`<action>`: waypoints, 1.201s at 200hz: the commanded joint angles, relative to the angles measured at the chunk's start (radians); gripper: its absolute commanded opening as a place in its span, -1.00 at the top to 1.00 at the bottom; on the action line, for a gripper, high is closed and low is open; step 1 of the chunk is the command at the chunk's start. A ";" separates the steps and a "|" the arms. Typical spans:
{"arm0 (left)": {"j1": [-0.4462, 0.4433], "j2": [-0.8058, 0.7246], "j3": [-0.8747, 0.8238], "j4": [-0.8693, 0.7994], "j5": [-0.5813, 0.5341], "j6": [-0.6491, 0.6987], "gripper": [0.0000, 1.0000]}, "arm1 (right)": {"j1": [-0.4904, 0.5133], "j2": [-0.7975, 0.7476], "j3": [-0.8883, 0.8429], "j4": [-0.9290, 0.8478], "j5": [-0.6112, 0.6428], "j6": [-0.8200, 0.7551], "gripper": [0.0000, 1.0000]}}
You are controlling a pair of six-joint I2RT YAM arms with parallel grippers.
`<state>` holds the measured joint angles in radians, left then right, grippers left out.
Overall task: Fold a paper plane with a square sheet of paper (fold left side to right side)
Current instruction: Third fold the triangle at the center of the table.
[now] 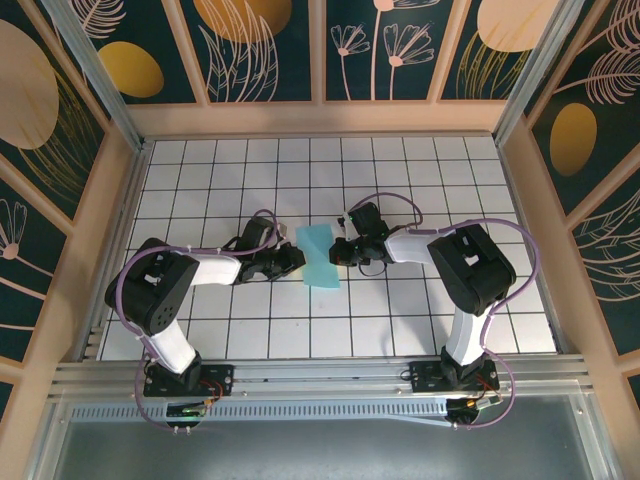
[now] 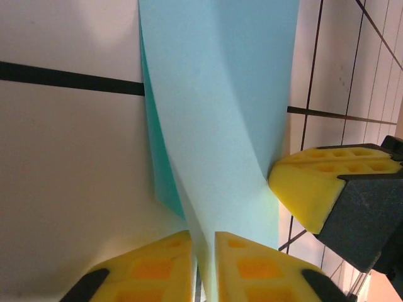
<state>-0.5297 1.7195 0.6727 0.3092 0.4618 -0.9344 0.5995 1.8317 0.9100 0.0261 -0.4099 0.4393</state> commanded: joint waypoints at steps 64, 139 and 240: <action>-0.002 -0.044 0.006 -0.037 -0.004 -0.019 1.00 | 0.009 -0.156 0.007 -0.100 0.189 -0.044 0.22; -0.003 -0.046 0.019 -0.053 0.017 -0.049 1.00 | 0.089 -0.568 -0.253 0.028 0.396 -0.166 -0.37; -0.003 -0.067 0.034 -0.098 0.021 -0.067 1.00 | 0.630 -0.460 -0.393 0.247 0.940 -0.475 -0.39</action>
<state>-0.5304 1.6814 0.6884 0.2451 0.4641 -0.9894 1.1507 1.2881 0.5243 0.1772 0.3317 0.0822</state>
